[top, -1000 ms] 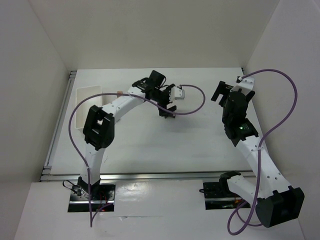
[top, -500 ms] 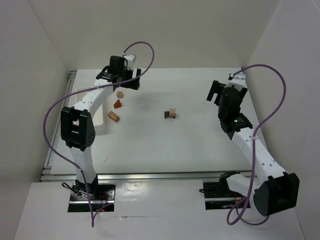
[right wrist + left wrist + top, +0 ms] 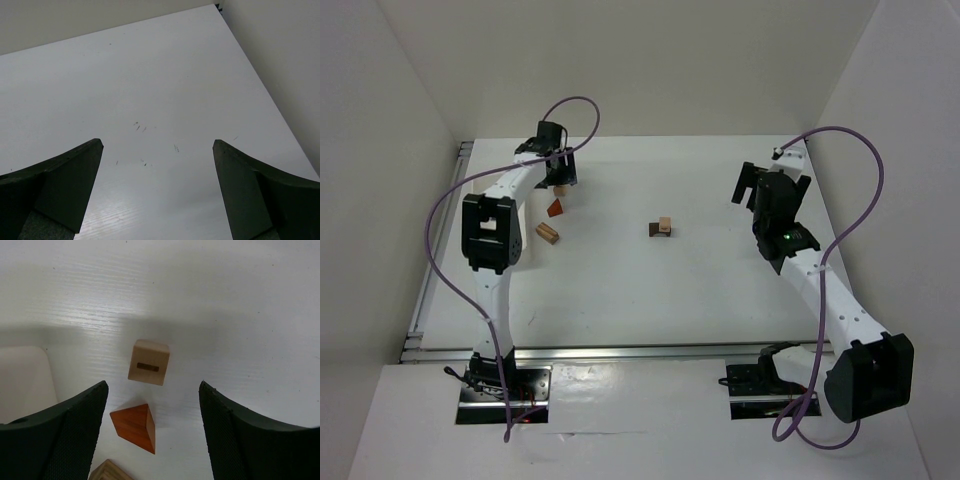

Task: Build the wood block tower

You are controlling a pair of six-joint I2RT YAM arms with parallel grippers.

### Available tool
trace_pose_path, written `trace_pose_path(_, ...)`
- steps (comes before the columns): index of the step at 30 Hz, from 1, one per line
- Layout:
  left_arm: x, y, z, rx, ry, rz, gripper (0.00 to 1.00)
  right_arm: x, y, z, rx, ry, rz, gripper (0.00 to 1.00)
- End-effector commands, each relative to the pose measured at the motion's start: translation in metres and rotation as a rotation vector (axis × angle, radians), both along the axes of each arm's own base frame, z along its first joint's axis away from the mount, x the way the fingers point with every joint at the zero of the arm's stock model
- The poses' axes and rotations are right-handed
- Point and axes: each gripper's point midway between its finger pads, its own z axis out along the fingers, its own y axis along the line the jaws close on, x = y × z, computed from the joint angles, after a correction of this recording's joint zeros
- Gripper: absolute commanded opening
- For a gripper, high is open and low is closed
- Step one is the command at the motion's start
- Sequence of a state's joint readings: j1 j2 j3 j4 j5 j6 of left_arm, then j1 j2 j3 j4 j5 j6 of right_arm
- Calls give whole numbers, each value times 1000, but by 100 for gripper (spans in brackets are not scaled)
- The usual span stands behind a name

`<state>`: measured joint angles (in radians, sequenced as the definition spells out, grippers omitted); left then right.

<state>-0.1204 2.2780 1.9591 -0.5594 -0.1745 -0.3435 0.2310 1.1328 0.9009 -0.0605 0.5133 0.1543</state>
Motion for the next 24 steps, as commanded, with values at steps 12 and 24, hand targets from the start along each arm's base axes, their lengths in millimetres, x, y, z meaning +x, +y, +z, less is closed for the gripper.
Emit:
trace_pose_path(12, 28, 16, -10, 60, -54, -13, 63, -1, -7, 32, -2, -64, -32, 100)
trace_pose_path(24, 25, 2, -10, 29, -68, -139, 20, 2, -4, 33, -6, -60, -12, 100)
